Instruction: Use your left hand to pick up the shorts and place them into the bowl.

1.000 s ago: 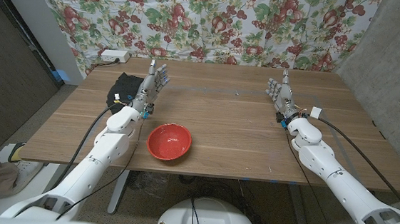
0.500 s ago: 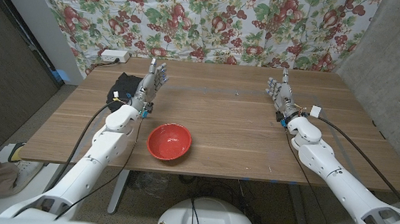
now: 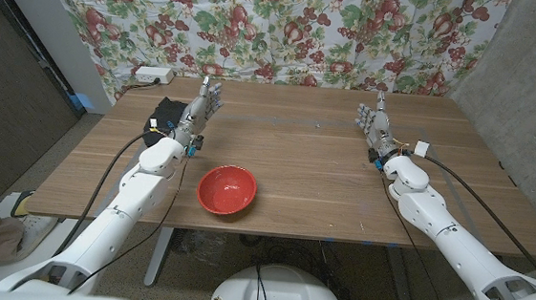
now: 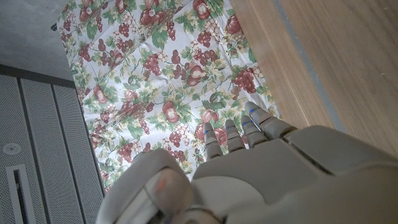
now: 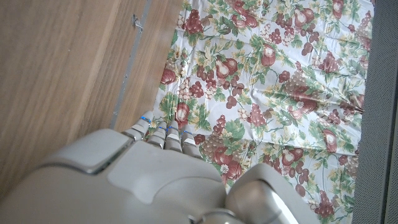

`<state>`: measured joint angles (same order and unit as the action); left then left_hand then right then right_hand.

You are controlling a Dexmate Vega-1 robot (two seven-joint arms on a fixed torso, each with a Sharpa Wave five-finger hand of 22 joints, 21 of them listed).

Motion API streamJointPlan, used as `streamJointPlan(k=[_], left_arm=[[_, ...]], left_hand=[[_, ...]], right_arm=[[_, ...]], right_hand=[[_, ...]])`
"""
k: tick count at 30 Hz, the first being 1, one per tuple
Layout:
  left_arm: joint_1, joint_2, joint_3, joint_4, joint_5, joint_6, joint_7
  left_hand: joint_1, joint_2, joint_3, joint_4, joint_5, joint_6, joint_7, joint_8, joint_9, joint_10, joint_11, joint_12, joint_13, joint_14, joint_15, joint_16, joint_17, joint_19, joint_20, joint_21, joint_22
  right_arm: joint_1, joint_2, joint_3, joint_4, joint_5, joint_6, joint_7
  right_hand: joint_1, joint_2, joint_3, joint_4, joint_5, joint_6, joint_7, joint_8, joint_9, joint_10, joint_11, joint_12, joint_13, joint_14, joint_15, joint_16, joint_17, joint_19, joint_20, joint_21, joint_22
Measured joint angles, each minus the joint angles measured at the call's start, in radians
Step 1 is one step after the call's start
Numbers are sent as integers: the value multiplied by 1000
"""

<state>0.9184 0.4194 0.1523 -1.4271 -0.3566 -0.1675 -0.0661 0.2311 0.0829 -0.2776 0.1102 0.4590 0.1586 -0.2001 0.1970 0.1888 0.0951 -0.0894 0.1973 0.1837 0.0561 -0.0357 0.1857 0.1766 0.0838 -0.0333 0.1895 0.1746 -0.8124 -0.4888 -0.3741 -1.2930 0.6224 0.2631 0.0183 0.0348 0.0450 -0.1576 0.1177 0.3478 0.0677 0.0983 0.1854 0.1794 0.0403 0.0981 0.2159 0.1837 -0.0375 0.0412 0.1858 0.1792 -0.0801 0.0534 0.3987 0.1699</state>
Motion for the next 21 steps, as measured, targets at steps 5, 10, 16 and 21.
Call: streamJointPlan(k=[5,10,16,21], left_arm=[[4,12,1,-10,14,3,11],[12,32,4,-29,34,9,27],[18,55,10,-50,56,20,46],[22,70,13,-67,71,32,60]], left_hand=[[0,0,0,0,0,0,0,0,0,0,0,0,0,-13,2,0,0,-5,-5,0,0],[8,-1,0,0,0,0,0,0,0,0,0,0,0,-13,2,0,0,-12,-1,0,0],[17,-2,4,-4,0,6,-6,0,0,0,0,0,0,-13,2,0,0,-29,2,-2,0],[32,-5,6,-11,0,11,-11,0,0,2,-2,0,0,-31,5,0,0,-61,46,-9,0]], right_arm=[[1,3,-3,0,-2,-2,-1],[2,3,-5,-2,-6,-6,-7],[3,4,-7,-6,-10,-10,-10],[7,5,-10,-7,-12,-14,-12]], right_hand=[[0,0,-1,1,0,0,0,0,0,0,0,0,0,0,0,0,0,0,0,-7,0],[0,0,-1,1,0,0,0,0,0,0,0,0,0,0,0,0,0,0,0,-7,0],[0,0,-1,1,0,0,0,0,0,0,0,0,0,0,0,0,0,0,0,-11,0],[0,0,-1,1,0,0,0,0,0,0,0,0,0,0,0,0,0,0,0,-11,0]])
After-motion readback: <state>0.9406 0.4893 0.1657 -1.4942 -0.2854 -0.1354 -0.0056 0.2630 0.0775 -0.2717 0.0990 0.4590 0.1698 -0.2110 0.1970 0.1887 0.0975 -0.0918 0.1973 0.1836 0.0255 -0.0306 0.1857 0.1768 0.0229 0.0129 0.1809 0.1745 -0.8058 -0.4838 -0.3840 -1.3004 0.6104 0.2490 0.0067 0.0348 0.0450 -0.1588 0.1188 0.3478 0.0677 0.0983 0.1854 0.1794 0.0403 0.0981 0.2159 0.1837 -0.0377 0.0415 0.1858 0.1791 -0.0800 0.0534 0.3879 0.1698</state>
